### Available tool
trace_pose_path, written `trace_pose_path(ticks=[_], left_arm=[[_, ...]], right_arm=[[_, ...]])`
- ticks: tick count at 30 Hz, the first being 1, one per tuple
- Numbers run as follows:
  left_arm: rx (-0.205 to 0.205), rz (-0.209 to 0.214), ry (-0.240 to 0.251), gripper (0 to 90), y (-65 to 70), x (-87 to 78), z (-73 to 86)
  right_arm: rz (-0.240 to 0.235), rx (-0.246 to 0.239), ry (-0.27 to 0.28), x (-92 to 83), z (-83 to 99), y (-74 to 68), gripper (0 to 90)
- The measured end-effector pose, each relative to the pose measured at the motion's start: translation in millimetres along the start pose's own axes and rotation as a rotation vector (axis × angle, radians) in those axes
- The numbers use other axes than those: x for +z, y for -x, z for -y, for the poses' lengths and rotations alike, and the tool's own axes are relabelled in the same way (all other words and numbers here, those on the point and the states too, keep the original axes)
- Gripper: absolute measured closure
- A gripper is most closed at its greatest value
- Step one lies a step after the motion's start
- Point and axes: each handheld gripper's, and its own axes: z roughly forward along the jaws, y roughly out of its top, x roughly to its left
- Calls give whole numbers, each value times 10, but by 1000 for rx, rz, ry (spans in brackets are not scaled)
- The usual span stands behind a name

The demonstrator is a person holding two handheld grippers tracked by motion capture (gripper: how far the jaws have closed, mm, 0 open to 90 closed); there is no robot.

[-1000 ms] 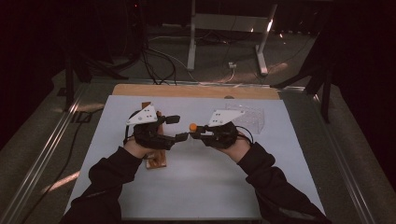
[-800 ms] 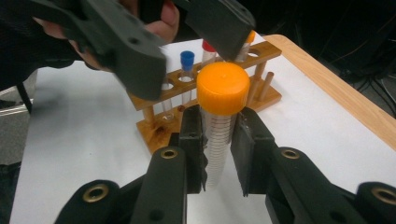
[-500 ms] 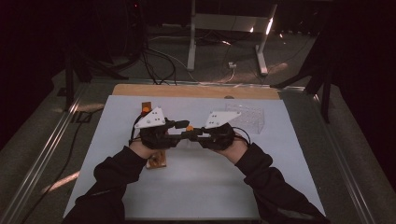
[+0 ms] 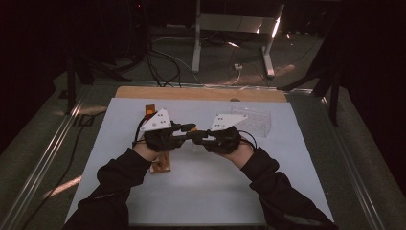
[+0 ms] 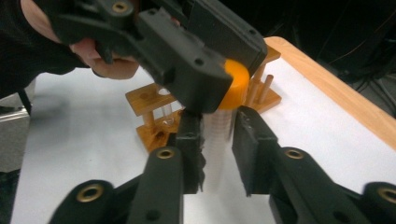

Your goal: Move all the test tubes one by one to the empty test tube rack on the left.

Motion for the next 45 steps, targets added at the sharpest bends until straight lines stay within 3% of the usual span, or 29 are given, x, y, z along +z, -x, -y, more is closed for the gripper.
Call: trace_pose_path(ticks=[3,13,17,19,30,34,37,45], left_arm=[[-12,-8,11,718,-45,-32,-23],[-27,-72,36,718,-247,-187,-97],[-27,-110,36,718,-342,-257,-123],[-30,-130,39,718,-407,-300,-133],[-65,-258,52,718,-825,-492,-163],[-81,-288,67,718,-984,-527,-115],[-93,-334,73,718,-1101,-570,-67],[-114,-416,75,718,-1307,-664,21]], right_arm=[[19,3,14,-31,8,2,636],[80,67,90,-218,130,43,246],[91,98,106,-303,180,49,103],[70,111,108,-346,216,58,16],[127,126,115,-496,450,73,0],[131,116,107,-488,506,64,0],[126,118,106,-480,532,74,0],[127,115,99,-475,576,97,0]])
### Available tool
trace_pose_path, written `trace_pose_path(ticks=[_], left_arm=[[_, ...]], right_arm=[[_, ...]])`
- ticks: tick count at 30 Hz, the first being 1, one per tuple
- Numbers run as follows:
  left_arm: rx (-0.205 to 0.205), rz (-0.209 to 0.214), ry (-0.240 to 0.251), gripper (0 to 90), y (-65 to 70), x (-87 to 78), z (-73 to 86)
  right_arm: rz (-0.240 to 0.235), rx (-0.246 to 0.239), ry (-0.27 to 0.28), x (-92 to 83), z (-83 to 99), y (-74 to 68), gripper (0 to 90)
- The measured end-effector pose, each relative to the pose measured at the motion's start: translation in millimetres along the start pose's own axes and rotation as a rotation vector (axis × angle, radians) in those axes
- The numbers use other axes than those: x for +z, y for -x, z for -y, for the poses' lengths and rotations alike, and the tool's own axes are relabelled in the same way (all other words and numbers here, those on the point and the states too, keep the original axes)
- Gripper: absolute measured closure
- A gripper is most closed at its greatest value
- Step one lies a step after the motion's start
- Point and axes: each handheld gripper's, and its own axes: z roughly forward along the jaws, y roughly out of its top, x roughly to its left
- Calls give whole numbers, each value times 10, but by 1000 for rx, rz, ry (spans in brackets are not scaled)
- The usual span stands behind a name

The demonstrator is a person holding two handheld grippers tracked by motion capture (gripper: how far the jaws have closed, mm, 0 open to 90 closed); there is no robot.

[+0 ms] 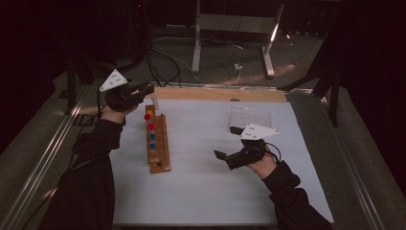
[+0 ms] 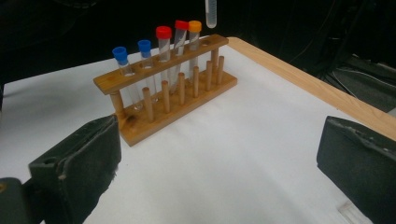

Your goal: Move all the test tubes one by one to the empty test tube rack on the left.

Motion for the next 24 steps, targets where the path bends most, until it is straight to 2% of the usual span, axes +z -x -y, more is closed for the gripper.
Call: trace_pose_path(ticks=[7,8,13,15,16,18,21,24], left_arm=[[-15,-60,-21,719,-154,-15,91],[-26,-62,-24,718,-172,-16,109],[-32,-86,-45,718,-223,-6,213],[-56,-77,-45,718,-237,3,249],[-47,-85,-48,718,-231,11,266],[-66,-73,-47,718,-236,22,296],[-72,-70,-46,718,-222,33,307],[-50,-65,-70,718,-178,68,335]], right_arm=[[5,9,2,-22,24,21,0],[4,9,3,-26,24,23,0],[11,1,3,-43,15,20,0],[13,1,3,-49,13,23,0],[16,1,5,-52,12,26,0],[19,-1,7,-60,10,32,0],[22,1,6,-73,12,39,0],[27,8,6,-79,15,50,0]])
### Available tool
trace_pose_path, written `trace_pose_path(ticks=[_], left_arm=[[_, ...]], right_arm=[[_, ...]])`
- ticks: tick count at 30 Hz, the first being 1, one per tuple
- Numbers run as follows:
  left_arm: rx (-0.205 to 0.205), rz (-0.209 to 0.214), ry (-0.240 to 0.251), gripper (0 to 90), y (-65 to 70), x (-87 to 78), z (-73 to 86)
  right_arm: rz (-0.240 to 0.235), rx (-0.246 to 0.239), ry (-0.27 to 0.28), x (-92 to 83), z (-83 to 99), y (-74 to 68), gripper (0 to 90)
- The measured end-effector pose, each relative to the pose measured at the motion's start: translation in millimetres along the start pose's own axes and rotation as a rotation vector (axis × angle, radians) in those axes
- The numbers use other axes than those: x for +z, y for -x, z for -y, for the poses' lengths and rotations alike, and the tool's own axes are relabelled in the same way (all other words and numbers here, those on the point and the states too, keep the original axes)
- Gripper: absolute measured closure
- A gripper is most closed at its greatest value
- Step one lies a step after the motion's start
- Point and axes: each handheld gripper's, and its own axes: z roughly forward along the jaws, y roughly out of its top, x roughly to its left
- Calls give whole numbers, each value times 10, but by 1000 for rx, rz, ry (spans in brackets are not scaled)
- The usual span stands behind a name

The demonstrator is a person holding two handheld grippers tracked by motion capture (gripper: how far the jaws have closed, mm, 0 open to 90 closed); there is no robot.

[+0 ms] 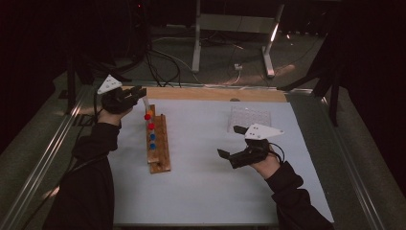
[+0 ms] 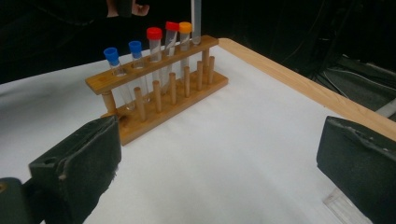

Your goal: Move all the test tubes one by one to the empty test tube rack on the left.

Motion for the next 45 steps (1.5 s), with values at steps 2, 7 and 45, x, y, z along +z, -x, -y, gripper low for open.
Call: trace_pose_path(ticks=[2,7,45], left_arm=[[-6,6,-4,719,7,14,26],[-18,15,-12,718,5,59,137],[-123,53,60,120,-45,-236,159]], right_arm=[[3,0,0,-2,1,5,0],[4,-4,-1,-7,5,8,0],[21,6,3,-94,20,48,0]])
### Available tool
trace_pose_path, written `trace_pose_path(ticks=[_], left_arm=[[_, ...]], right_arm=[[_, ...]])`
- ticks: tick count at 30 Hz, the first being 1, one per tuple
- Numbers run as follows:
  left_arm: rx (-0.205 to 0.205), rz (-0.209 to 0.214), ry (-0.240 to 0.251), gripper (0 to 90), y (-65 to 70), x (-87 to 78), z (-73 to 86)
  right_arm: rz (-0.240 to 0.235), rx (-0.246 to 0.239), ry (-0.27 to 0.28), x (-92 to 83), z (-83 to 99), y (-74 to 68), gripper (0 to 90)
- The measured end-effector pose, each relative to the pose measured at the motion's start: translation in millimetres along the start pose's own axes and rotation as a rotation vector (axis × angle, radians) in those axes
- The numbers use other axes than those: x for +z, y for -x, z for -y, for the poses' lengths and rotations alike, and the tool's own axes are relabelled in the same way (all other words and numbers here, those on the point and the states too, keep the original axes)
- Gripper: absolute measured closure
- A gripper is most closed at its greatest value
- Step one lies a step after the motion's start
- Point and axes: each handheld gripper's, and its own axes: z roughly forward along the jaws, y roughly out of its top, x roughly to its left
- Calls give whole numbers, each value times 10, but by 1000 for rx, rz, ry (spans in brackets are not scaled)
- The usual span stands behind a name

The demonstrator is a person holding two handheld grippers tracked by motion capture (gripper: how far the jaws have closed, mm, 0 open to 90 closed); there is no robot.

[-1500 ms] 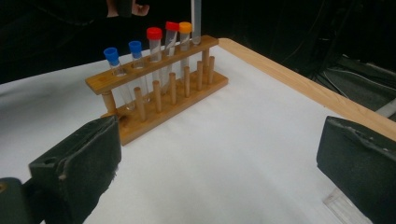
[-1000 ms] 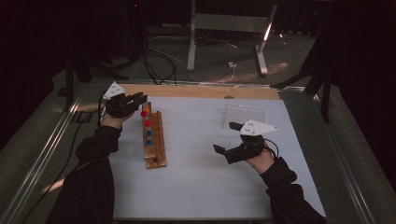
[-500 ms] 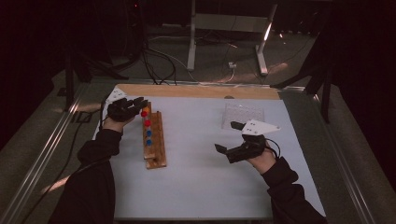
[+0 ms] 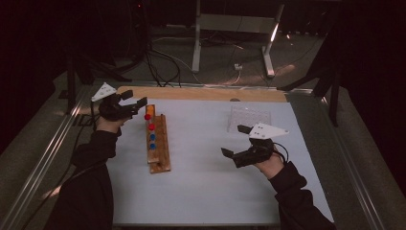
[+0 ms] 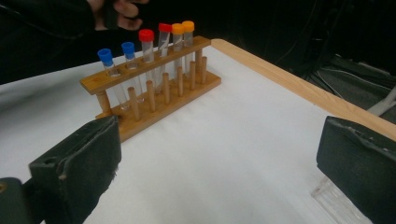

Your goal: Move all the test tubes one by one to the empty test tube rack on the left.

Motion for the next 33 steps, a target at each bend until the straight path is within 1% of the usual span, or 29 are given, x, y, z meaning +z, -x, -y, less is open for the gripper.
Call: trace_pose_path(ticks=[1,2,3,5,6,7,8,11,13,16,17,19,20,21,23,25,26,27,29,31,33], left_arm=[[4,24,2,56,22,-58,-11],[14,25,6,5,49,-111,-11],[19,47,9,5,76,-163,-6],[39,66,20,5,144,-262,21],[36,87,19,4,171,-310,35],[34,95,25,4,194,-347,50],[42,112,30,4,231,-406,78],[58,162,23,4,326,-529,153],[65,174,18,4,397,-602,212],[79,196,-3,4,495,-699,313],[73,204,-1,4,527,-728,359],[80,205,-20,4,584,-784,451],[71,212,-25,4,606,-808,504],[67,219,-41,4,625,-829,555],[58,229,-70,4,662,-864,667],[39,246,-86,4,687,-895,780],[45,245,-90,4,696,-910,831],[40,244,-100,4,702,-922,876],[38,244,-116,4,716,-949,952],[30,249,-127,4,734,-978,1013],[32,248,-137,5,765,-1004,1071]], right_arm=[[2,0,-1,-7,8,2,0],[5,4,-1,-21,22,8,0],[8,5,-3,-31,35,13,0],[18,8,-3,-58,64,26,0],[18,10,-4,-71,80,35,0],[28,10,-8,-84,94,41,0],[37,10,-10,-92,104,46,0],[48,18,-10,-126,153,65,0],[52,23,-8,-145,195,68,0],[63,22,-23,-156,253,67,0],[64,22,-26,-159,273,66,0],[61,24,-28,-167,307,63,0],[57,24,-19,-176,334,60,0],[52,24,-17,-185,354,59,0],[57,28,-9,-200,390,60,0],[49,44,-8,-213,425,67,0],[51,53,-7,-220,446,71,0],[55,57,-10,-226,468,73,0],[59,51,-26,-236,518,69,0],[75,43,-46,-241,572,64,0],[81,48,-60,-247,631,64,0]])
